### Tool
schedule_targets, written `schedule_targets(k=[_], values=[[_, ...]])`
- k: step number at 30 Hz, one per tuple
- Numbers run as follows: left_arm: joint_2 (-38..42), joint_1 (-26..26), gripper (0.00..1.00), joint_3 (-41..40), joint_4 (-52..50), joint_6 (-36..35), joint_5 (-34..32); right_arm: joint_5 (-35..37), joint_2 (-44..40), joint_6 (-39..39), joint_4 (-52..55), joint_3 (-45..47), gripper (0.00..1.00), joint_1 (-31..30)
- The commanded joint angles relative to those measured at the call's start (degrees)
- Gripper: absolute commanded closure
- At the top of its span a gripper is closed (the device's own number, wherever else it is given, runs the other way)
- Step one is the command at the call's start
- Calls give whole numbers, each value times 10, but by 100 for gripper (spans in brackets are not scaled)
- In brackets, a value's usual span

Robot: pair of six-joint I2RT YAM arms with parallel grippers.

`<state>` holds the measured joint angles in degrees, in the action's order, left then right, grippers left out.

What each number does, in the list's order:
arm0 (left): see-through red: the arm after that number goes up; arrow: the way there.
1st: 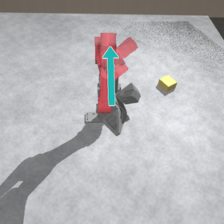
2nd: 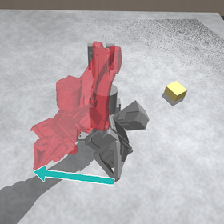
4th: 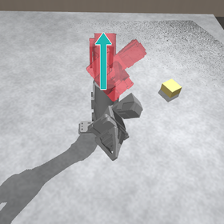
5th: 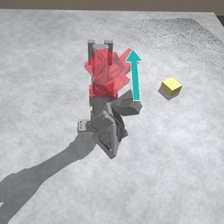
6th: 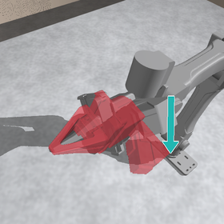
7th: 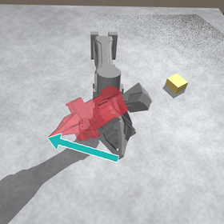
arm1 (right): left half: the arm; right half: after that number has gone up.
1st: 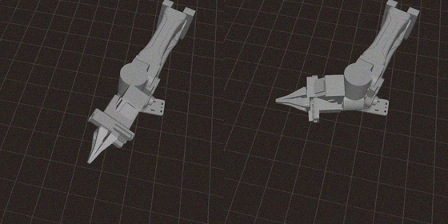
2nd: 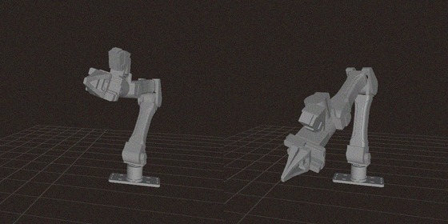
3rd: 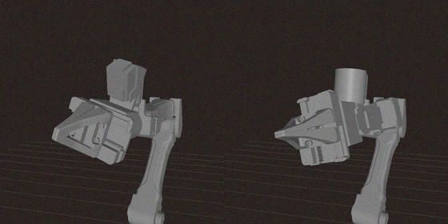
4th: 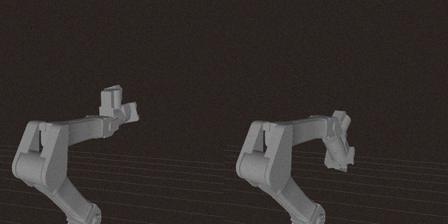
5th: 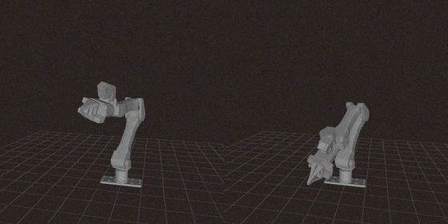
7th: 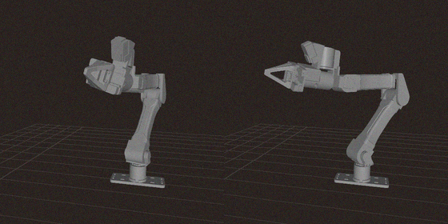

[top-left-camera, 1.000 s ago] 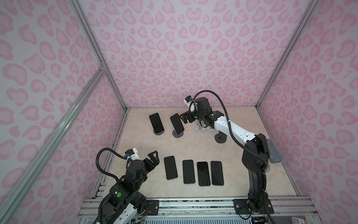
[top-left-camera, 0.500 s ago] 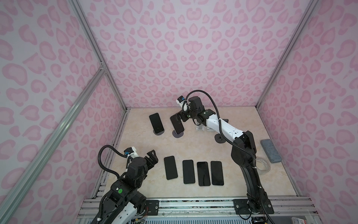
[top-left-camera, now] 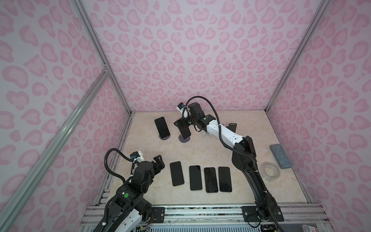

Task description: Remove the phone from the phone stand

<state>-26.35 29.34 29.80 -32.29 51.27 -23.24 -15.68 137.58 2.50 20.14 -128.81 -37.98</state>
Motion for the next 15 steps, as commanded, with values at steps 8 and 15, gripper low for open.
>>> schedule_targets(k=[8, 15], values=[[-7, -1, 4, 5, 29, -4, 1, 19, 27, -24, -3, -5, 6, -4], [-9, -1, 4, 7, 30, -11, -1, 59, 12, -27, -27, 28, 19, -21]])
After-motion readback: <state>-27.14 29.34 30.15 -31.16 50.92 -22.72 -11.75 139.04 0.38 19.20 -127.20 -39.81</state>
